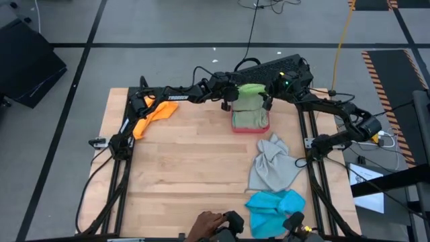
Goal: Fold microfiber towels
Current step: Stack the dark green microfiber cloth on the top light green microfiber cloth in the red bin
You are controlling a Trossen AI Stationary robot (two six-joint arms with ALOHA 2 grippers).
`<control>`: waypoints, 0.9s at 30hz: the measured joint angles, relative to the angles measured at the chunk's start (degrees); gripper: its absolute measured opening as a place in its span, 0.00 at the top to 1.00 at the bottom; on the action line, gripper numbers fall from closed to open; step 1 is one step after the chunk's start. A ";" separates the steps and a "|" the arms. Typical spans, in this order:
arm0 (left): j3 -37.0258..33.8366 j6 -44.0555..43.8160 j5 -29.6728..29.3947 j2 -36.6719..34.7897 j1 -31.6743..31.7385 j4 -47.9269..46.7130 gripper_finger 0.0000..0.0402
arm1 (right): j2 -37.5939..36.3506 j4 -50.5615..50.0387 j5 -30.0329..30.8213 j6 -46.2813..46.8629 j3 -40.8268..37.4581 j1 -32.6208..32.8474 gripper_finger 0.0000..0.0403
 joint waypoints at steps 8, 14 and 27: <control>0.00 -0.91 -0.33 0.00 0.12 -0.09 0.74 | 0.52 -3.25 -0.11 -0.09 0.00 0.11 0.83; -0.03 -3.99 2.61 -0.34 0.11 -1.98 0.96 | 0.30 -3.05 -3.49 5.50 0.00 0.12 0.96; -0.07 -26.03 24.94 -7.43 4.71 -6.60 0.98 | -6.61 -5.74 -22.56 28.00 1.90 -2.56 0.98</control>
